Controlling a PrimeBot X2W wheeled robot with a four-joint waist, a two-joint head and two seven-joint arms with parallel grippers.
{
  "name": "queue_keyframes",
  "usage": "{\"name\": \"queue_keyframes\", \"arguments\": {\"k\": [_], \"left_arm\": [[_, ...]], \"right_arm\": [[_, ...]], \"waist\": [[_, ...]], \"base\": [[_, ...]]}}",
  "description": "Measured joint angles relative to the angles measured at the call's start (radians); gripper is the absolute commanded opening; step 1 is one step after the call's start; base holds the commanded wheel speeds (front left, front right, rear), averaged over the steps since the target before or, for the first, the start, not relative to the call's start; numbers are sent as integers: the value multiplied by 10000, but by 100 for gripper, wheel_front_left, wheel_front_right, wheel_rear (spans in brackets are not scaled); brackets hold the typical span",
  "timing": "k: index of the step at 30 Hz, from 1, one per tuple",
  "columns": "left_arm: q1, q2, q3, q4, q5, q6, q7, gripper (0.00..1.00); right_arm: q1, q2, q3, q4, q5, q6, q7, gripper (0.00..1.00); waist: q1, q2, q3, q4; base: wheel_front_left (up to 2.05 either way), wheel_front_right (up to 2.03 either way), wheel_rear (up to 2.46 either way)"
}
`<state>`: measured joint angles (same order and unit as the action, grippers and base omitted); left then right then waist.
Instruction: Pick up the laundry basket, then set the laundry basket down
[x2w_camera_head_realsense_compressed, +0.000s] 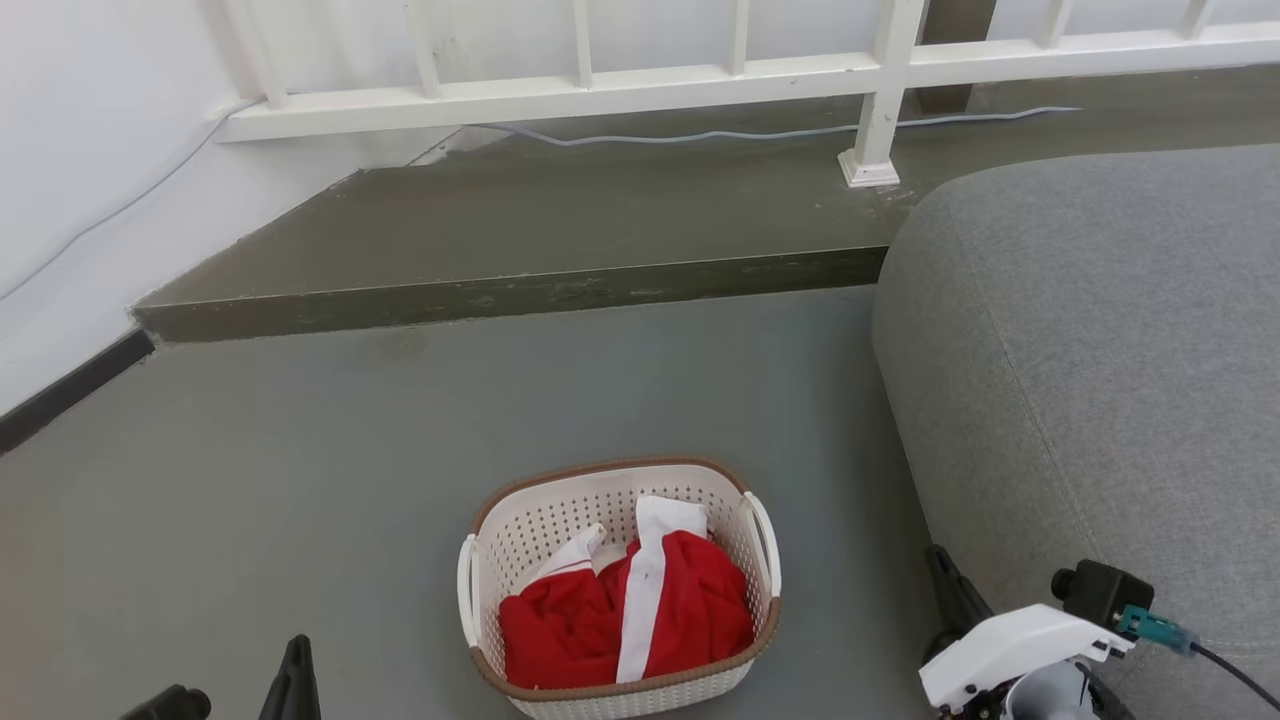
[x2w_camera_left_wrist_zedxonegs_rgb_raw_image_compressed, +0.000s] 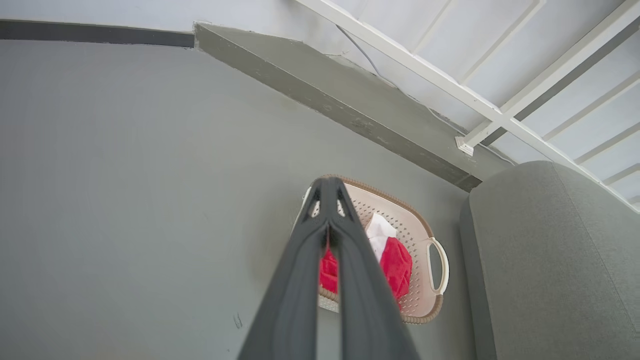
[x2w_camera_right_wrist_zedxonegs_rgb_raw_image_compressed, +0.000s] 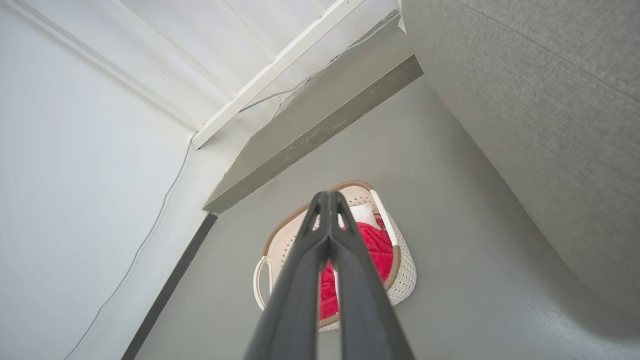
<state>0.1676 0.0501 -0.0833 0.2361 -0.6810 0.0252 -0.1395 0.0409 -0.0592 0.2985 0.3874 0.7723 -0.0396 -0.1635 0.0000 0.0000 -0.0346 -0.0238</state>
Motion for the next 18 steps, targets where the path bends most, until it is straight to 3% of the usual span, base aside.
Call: {"name": "queue_keyframes", "arguments": {"k": [18], "left_arm": [[-482, -17, 380, 107, -1979, -318, 568, 0]], "right_arm": [[-173, -8, -871, -244, 1900, 311, 602, 0]], "waist": [[0, 0, 83, 54]], "base": [[0, 0, 0]]}}
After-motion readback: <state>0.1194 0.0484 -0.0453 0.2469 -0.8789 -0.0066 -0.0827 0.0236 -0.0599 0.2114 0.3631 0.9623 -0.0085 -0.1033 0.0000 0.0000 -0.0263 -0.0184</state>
